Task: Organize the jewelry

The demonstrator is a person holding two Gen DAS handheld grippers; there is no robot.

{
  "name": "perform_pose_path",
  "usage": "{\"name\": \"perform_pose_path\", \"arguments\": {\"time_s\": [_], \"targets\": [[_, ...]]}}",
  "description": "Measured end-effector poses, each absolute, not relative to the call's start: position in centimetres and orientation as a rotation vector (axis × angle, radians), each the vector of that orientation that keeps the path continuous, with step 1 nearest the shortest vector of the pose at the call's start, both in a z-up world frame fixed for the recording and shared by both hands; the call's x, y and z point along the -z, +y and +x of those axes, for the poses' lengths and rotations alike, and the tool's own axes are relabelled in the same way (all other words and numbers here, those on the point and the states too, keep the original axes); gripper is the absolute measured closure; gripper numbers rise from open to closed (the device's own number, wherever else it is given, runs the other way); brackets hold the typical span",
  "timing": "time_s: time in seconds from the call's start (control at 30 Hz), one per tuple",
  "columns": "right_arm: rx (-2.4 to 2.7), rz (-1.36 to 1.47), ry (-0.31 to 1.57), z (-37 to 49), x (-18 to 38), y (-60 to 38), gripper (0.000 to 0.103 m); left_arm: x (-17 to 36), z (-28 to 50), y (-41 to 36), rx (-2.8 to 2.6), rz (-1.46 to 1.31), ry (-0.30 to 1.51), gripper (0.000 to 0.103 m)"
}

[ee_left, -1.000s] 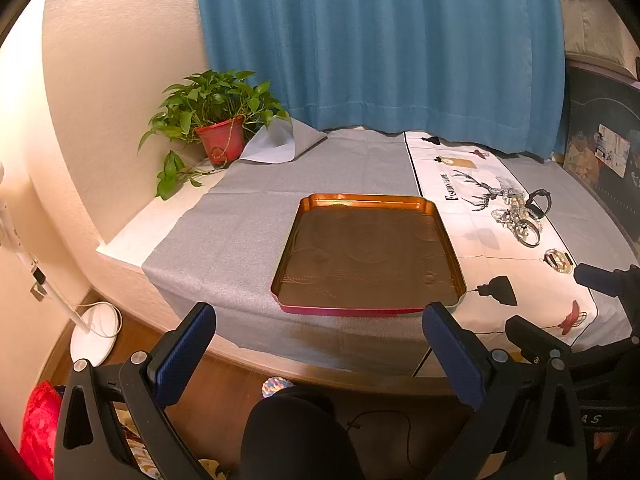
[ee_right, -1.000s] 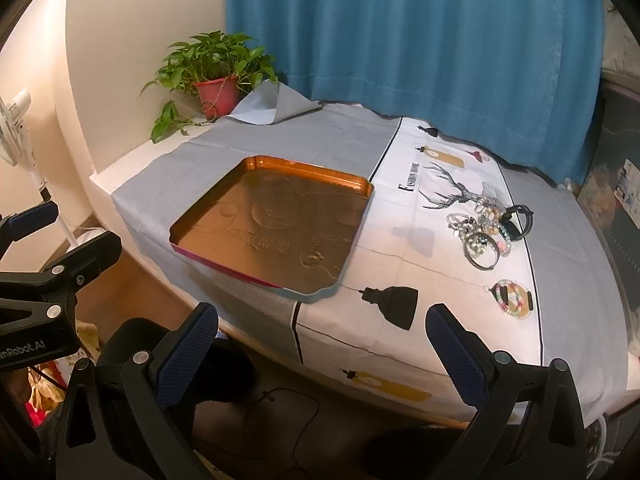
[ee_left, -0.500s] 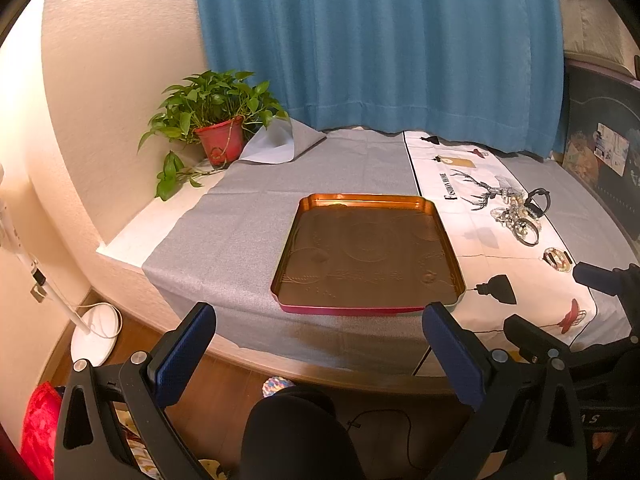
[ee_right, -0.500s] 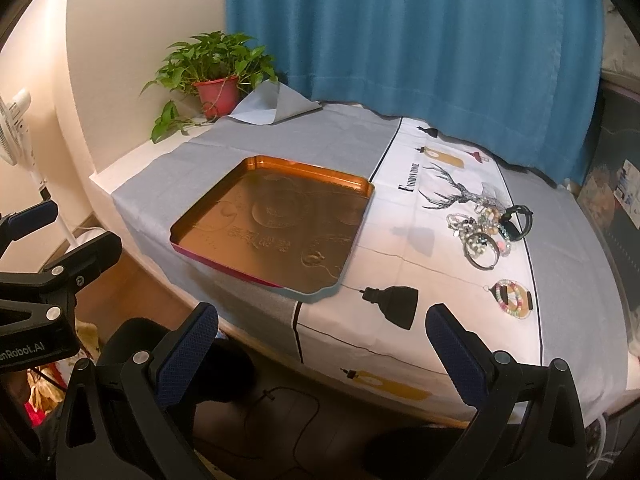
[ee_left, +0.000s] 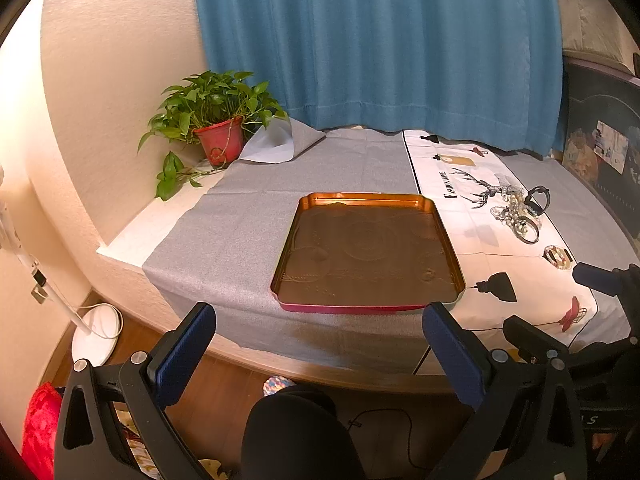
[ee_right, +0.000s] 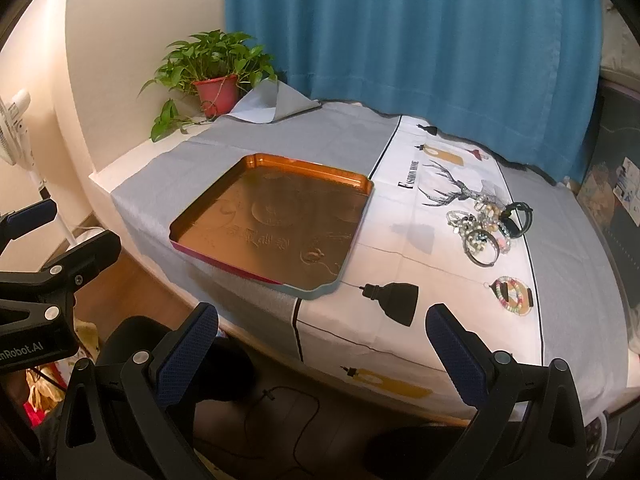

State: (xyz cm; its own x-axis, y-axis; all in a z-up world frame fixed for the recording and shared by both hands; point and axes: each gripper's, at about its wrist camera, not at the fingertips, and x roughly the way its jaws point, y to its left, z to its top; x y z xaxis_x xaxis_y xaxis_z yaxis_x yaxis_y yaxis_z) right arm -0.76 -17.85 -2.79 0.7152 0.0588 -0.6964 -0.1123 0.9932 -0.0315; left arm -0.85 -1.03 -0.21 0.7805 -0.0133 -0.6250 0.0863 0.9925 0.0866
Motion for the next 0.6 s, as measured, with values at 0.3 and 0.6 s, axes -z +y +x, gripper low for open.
{"name": "perform_pose_path", "arguments": {"time_s": [0.3,0.6], "targets": [[-0.096,-0.074,0.769,-0.74,2.75,-17.86,0.0,0.26,-0.93,-1.27,0.055,0.115,0.677,0.0],[-0.097,-0.072,0.77,-0.75,2.79,-17.87,0.0,0.28,-1.0,-1.32,0.055,0.118,0.678,0.0]]}}
